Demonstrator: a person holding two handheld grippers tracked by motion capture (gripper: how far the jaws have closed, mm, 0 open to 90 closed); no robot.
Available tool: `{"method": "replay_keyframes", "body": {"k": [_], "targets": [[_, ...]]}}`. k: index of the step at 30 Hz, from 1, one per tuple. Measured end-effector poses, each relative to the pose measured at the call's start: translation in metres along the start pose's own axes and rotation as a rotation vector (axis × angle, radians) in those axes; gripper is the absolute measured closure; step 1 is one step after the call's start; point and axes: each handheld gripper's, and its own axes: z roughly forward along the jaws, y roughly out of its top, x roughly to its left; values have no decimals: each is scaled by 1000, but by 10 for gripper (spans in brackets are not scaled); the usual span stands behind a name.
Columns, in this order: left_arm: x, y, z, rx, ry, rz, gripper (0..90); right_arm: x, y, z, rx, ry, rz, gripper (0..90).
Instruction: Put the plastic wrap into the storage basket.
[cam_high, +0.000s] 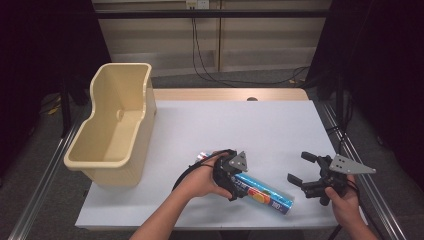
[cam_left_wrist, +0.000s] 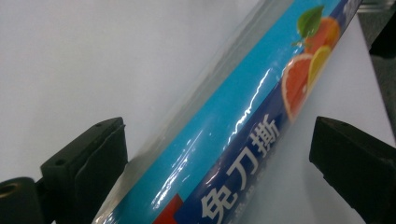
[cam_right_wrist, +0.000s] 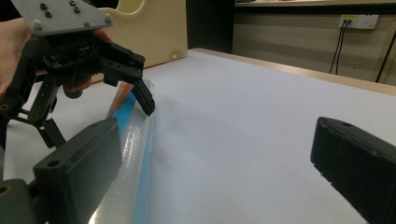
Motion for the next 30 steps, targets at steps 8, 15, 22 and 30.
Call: {"method": "replay_keyframes", "body": {"k": [8,15,22,30], "targets": [[4,1,11,69,4,56,50,0,0,0,-1,3,1,18],[6,5,14,135,7,114,76,0,0,0,0,8,5,18],[6,8,18,188,29,154,104,-1,0,0,1,8,4,19],[-1,12,17,248,61,167,145,-1,0,-1,-3,7,7,20]]}}
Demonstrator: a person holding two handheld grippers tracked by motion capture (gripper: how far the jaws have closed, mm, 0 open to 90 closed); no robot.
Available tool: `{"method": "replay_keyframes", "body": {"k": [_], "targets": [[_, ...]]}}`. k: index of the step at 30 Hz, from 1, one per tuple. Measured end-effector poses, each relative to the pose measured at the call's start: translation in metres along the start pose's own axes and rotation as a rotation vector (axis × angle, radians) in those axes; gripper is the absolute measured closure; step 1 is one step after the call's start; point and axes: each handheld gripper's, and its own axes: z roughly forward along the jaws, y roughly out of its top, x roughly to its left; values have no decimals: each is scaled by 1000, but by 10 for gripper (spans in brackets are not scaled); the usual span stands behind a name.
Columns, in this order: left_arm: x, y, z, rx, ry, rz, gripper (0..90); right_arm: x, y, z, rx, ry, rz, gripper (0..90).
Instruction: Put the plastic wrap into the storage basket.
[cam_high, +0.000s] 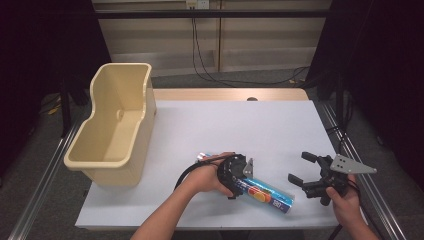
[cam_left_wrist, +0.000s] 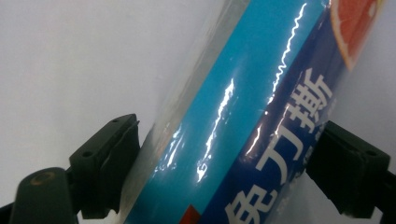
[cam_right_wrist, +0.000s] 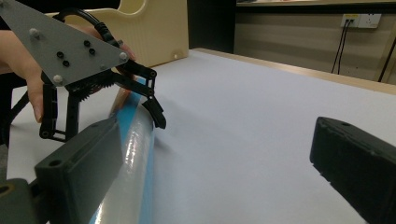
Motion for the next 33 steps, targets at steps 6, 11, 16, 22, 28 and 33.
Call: {"method": "replay_keyframes", "body": {"k": [6,11,16,22,28,33], "targets": [[-2,-2,-9,29,-33,-111,233,-1,0,-2,-1,-4,3,20],[3,-14,-16,2,-123,-328,318,-1,0,-2,-3,-4,5,20],[6,-29,-22,16,-109,-422,316,-1,0,0,0,1,3,20],[11,-29,-21,22,-141,-432,309,0,1,2,5,6,-2,22],[17,-16,-16,84,-157,-406,301,-1,1,3,4,8,1,22],[18,-5,0,117,-157,-391,288,-1,1,2,1,7,-3,21]]}}
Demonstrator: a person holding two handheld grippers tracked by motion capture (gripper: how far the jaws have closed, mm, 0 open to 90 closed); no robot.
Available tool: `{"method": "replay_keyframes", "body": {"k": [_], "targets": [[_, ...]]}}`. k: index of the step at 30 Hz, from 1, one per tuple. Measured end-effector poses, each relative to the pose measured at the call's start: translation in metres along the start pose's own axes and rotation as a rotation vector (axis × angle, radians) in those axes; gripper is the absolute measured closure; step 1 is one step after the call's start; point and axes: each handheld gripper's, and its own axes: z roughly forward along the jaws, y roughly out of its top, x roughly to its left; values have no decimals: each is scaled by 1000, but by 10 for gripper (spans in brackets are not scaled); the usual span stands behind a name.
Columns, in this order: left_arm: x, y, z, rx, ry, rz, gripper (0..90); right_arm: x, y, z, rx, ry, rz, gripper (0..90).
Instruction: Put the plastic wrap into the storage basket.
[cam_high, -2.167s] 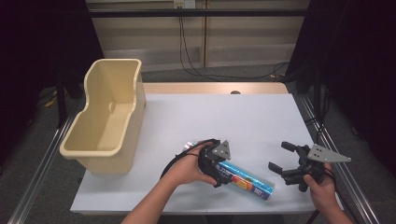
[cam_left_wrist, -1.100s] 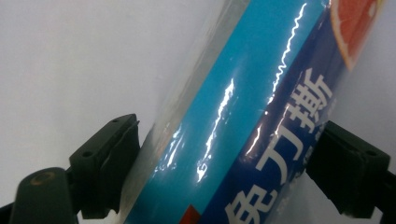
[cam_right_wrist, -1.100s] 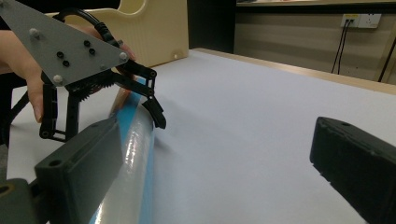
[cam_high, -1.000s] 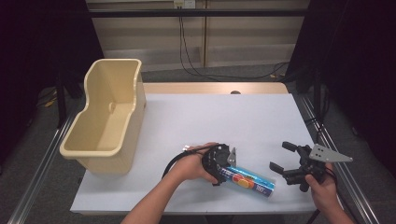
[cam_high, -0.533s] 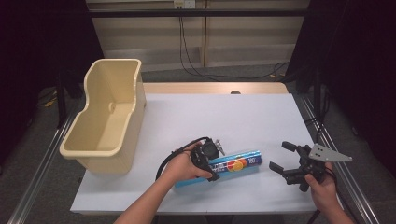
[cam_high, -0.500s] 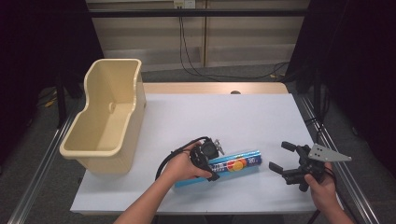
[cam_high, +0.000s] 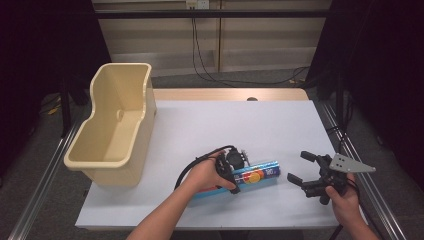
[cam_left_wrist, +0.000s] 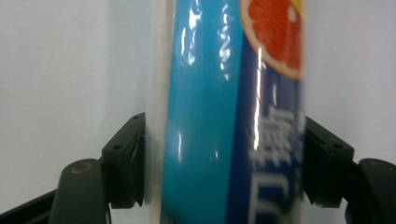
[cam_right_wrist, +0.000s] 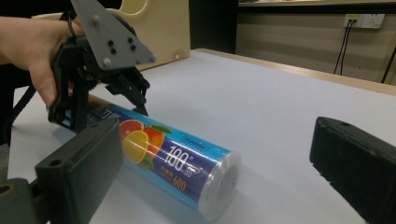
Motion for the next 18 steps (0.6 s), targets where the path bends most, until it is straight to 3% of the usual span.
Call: {"method": "replay_keyframes", "body": {"k": [6,8,9,10,11,14,15,16,18], "targets": [[-5,7,1,48,37,10,316,-1,0,-3,-4,-4,7,22],[-5,6,-2,50,42,-27,318,-2,0,-4,-7,-4,9,22],[-2,2,-11,18,26,-70,318,-1,0,-5,-11,-5,9,22],[-2,2,-11,18,26,-70,318,-1,0,-5,-11,-5,9,22],[2,-3,-23,-14,23,-99,318,-2,0,-5,-10,-5,9,22],[5,-8,-37,-23,25,-121,318,-2,0,-5,-9,-5,11,21],[8,-12,-51,-49,33,-158,318,-2,0,-4,-6,-4,10,22],[8,-12,-51,-49,33,-158,318,-2,0,-4,-6,-4,10,22],[11,-18,-66,-73,38,-204,318,-1,0,-3,-7,-3,8,22]]}}
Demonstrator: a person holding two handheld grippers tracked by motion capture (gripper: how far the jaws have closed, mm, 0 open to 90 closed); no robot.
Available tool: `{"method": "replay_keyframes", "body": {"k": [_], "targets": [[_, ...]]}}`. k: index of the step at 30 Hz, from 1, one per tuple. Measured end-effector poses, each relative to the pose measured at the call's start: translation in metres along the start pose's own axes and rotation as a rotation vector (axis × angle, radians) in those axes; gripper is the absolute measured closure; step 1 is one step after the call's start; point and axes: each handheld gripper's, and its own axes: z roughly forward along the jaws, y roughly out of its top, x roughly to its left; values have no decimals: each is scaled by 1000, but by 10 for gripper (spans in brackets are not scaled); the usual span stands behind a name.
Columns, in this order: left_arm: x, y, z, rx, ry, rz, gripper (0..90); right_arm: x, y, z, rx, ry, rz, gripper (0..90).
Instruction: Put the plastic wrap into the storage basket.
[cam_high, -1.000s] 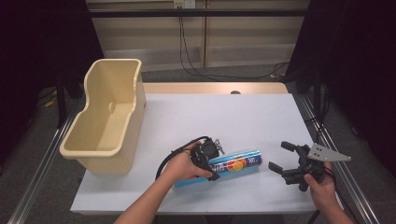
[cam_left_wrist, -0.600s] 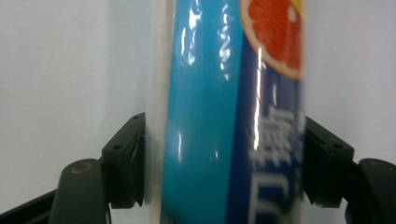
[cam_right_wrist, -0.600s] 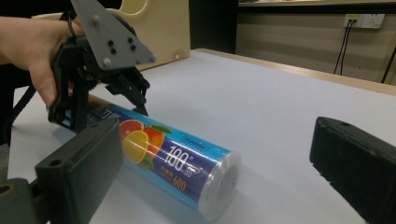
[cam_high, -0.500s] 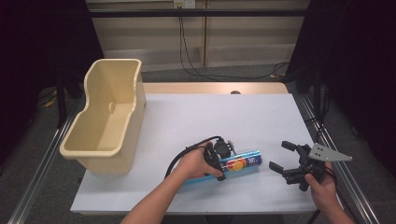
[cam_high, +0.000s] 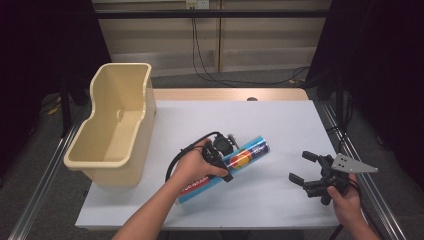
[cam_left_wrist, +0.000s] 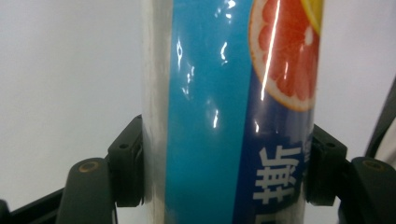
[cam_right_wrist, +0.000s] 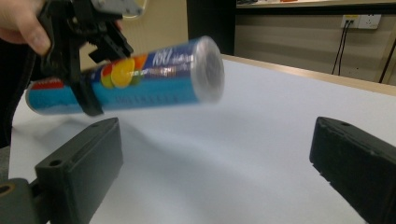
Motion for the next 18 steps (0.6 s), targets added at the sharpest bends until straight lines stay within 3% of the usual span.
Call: {"method": "replay_keyframes", "body": {"k": [1,2,9,18], "targets": [[3,-2,-12,-9,15,-15,318,1,0,1,0,0,1,22],[3,-2,-12,-9,15,-15,319,1,0,1,0,0,1,22],[13,-12,-57,-33,43,-87,318,0,0,3,3,6,-1,22],[24,-22,-92,-56,51,-147,318,1,0,3,5,7,-1,22]]}}
